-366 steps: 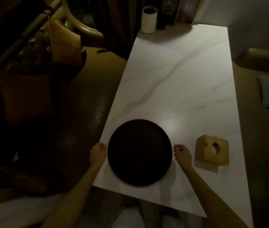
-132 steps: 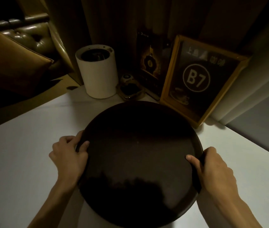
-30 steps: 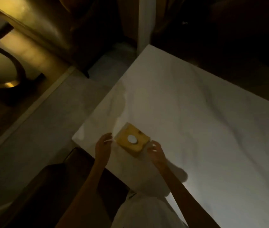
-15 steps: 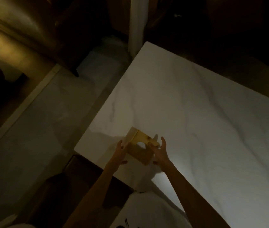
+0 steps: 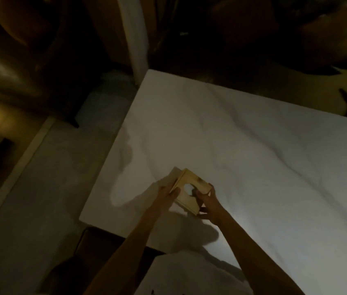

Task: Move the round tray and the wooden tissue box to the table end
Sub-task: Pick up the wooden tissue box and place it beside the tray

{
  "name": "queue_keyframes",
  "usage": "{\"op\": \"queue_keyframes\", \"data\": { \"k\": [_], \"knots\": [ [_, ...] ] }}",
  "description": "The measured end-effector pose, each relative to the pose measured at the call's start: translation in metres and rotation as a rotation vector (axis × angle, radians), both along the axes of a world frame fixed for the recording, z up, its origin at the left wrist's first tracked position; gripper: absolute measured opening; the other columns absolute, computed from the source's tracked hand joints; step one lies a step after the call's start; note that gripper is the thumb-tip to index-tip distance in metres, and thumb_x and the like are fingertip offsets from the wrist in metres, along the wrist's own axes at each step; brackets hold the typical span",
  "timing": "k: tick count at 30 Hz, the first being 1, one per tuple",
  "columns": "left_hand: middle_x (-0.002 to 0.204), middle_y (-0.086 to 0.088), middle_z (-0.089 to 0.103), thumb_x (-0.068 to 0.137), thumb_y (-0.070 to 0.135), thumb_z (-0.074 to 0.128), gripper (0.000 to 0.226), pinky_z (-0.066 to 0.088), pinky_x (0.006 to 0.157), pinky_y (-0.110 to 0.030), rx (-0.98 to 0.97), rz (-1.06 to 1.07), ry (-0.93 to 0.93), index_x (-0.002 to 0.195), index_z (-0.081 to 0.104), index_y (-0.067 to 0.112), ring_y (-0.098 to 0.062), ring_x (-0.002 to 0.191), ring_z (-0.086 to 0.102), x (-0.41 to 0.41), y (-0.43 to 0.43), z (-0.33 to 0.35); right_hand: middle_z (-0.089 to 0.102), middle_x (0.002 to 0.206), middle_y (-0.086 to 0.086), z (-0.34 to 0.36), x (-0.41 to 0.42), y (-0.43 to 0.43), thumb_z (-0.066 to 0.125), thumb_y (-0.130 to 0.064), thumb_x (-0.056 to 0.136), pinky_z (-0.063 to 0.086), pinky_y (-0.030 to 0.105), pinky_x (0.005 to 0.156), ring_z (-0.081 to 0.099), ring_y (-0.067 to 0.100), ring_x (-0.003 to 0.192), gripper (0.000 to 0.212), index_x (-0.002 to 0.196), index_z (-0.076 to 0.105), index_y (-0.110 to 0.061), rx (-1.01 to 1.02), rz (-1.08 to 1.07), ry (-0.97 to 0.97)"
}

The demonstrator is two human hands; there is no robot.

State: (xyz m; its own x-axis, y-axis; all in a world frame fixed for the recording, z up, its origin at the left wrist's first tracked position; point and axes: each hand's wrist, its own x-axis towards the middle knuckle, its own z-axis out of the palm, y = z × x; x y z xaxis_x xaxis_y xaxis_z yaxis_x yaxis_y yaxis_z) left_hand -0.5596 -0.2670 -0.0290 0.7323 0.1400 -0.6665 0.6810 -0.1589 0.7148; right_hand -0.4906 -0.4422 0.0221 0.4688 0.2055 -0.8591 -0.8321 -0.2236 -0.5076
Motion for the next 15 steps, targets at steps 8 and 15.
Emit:
{"op": "queue_keyframes", "data": {
  "k": [8, 15],
  "knots": [
    [0.091, 0.004, 0.067, 0.097, 0.023, 0.055, 0.032, 0.048, 0.06, -0.009, -0.092, -0.159, -0.161, 0.129, 0.056, 0.021, 0.01, 0.066, 0.063, 0.078, -0.15, 0.078, 0.062, 0.126, 0.005, 0.032, 0.026, -0.165, 0.069, -0.045, 0.084, 0.058, 0.034, 0.068, 0.064, 0.022, 0.104, 0.077, 0.143, 0.02, -0.053, 0.013, -0.153, -0.191],
    [0.117, -0.006, 0.069, 0.088, 0.04, 0.064, 0.027, 0.059, 0.079, -0.036, -0.039, -0.237, -0.22, 0.115, 0.063, 0.043, -0.016, 0.092, 0.071, 0.114, -0.313, 0.121, 0.058, 0.131, -0.005, 0.046, 0.029, -0.314, 0.085, -0.029, 0.071, 0.057, 0.041, 0.092, 0.061, 0.016, 0.117, 0.086, 0.14, 0.035, -0.037, 0.171, -0.391, -0.534]
  ]
}}
